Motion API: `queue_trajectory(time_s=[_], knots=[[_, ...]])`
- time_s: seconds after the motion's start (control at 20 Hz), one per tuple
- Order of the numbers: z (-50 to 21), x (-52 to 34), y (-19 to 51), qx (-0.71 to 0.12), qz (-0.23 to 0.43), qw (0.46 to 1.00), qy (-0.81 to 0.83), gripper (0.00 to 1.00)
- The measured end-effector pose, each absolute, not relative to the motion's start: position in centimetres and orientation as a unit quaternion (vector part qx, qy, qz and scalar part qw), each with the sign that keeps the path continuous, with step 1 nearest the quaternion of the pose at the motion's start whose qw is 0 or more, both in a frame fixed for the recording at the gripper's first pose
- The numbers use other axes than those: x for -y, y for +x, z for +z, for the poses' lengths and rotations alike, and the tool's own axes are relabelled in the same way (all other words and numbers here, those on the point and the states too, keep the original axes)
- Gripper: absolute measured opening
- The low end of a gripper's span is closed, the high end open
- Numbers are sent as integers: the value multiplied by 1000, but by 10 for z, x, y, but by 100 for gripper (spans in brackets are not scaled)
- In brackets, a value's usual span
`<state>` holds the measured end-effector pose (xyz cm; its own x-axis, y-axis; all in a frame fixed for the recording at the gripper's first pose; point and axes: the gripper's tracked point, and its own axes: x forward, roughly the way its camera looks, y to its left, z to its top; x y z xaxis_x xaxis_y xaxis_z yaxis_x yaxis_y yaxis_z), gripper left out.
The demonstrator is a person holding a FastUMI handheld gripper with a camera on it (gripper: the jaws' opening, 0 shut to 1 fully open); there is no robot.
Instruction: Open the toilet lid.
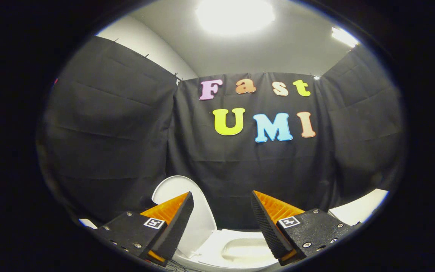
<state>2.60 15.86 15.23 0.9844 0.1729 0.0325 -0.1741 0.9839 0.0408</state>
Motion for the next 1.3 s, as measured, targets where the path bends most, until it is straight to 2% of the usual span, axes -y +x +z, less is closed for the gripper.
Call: queue_trajectory(time_s=[0.55,0.85,1.3], knots=[[86,-63,-1,-3,8,1000,-11,93],[45,-49,-15,-18,6,999,-35,94],[25,-44,-25,-7,-3,999,-42,93]])
